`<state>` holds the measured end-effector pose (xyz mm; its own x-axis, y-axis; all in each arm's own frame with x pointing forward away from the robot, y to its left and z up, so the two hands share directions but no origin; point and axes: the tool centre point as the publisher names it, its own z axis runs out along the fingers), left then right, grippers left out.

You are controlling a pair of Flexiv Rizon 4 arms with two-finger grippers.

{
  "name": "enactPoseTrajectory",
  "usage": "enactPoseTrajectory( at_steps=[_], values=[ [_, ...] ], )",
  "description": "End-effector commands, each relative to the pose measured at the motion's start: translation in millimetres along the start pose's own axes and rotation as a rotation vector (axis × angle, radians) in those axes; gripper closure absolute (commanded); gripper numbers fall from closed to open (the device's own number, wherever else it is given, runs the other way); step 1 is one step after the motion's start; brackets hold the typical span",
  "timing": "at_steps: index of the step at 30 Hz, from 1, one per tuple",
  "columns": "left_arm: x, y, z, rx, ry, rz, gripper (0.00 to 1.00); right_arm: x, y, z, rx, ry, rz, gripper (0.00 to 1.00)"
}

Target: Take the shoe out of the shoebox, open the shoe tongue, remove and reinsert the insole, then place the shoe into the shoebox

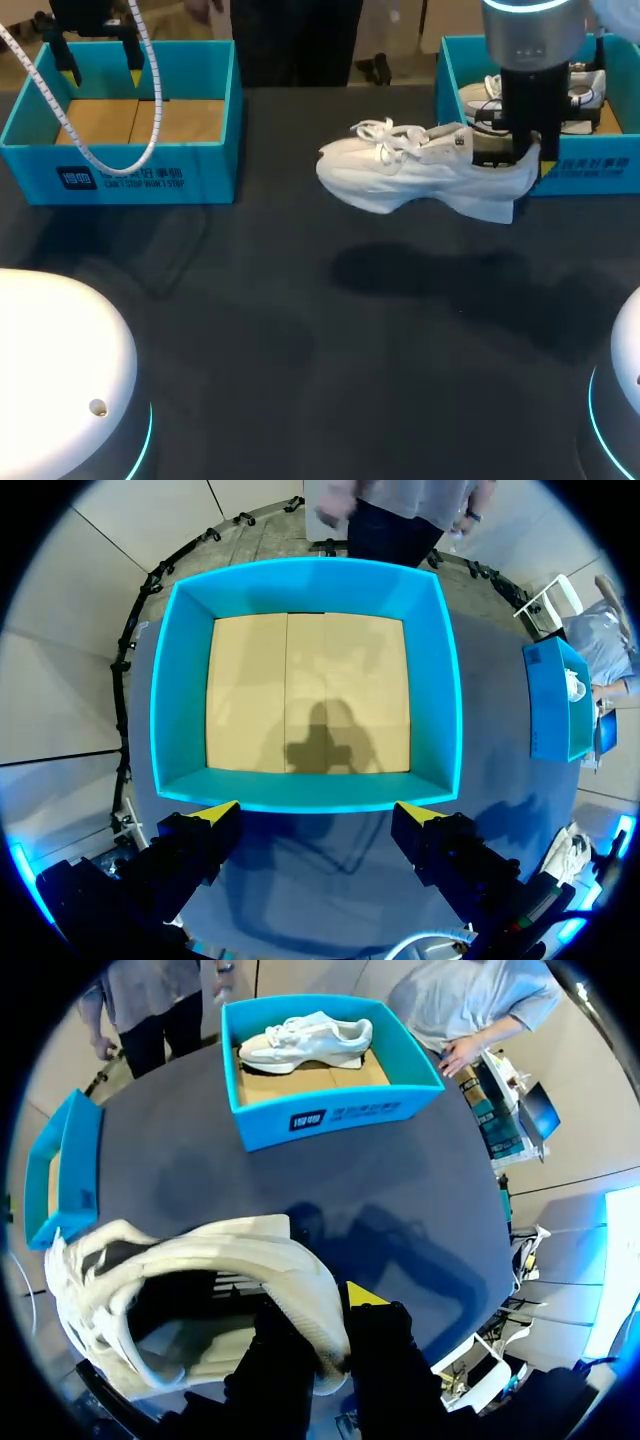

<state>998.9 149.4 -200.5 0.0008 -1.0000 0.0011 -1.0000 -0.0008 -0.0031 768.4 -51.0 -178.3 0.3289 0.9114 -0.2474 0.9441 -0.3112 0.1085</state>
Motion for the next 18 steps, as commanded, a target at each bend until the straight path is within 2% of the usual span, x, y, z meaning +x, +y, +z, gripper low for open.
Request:
enactPoseTrajectory(
  at_steps=[1,8,14,15,18],
  values=[
    [-0.3,-0.1,-0.3,-0.001,-0.001,0.0,0.0,0.9,2.3,-1.4,0.005,-0.001,-0.001,1.0],
    [-0.3,-0.1,-0.3,-0.001,-0.001,0.0,0.0,0.9,2.3,-1.4,0.005,-0.001,-0.001,1.0],
    [-0.3,-0.1,-0.3,-0.001,-0.001,0.0,0.0,31.4,-38.7,-1.9,0.005,-0.038,0.019,1.0],
    [-0.3,-0.1,-0.3,-0.001,-0.001,0.0,0.0,35.4,-44.1,-1.5,0.009,-0.015,0.013,1.0],
    [-0.3,-0.1,-0.3,-0.001,-0.001,0.0,0.0,46.3,-56.7,1.1,0.008,-0.043,0.027,1.0]
  ],
)
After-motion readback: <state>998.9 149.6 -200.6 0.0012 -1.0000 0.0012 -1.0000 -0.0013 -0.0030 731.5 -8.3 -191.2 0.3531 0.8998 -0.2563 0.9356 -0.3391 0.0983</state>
